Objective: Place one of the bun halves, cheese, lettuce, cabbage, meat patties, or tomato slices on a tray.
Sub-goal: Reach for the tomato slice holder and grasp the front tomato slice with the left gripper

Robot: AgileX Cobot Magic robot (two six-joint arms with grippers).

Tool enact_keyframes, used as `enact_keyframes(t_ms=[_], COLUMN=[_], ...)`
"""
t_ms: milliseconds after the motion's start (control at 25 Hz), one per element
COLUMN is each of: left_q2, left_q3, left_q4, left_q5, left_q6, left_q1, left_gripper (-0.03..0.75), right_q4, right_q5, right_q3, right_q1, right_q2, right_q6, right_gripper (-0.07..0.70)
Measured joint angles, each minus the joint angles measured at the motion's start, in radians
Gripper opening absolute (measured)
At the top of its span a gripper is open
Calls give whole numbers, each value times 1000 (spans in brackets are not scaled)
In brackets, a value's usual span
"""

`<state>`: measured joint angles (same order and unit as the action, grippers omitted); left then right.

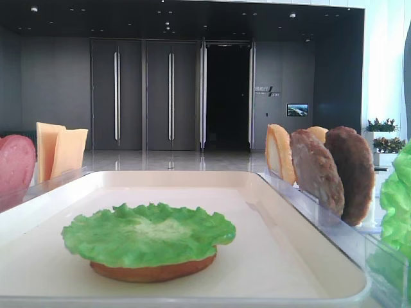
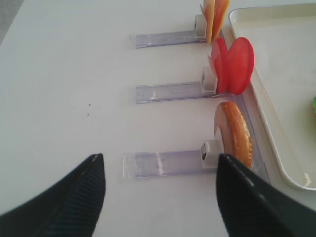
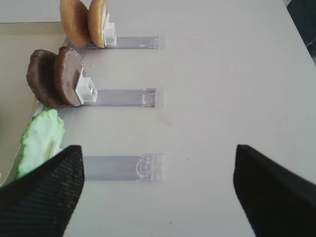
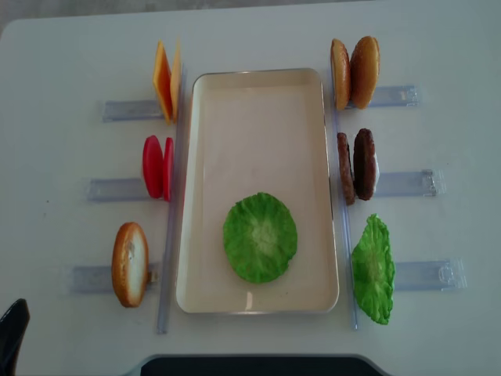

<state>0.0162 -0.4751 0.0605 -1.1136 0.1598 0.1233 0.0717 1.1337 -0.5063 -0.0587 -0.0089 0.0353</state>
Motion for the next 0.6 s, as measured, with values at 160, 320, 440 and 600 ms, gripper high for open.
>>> enact_keyframes(t_ms=[160, 320, 440, 600], left_q2=[0, 0, 0, 0], left_q3=[0, 0, 0, 0], left_q4=[0, 0, 0, 0], left_q5=[0, 0, 0, 0], left_q6=[0, 0, 0, 0], left_q1=[0, 0, 0, 0], left_gripper=[534, 529, 489, 435], right_q4=[0, 0, 0, 0], right_q5=[0, 0, 0, 0], right_q3=[0, 0, 0, 0], right_q1=[0, 0, 0, 0], right_q2=[0, 0, 0, 0], right_q6=[0, 0, 0, 0], right_gripper=[584, 584, 584, 584])
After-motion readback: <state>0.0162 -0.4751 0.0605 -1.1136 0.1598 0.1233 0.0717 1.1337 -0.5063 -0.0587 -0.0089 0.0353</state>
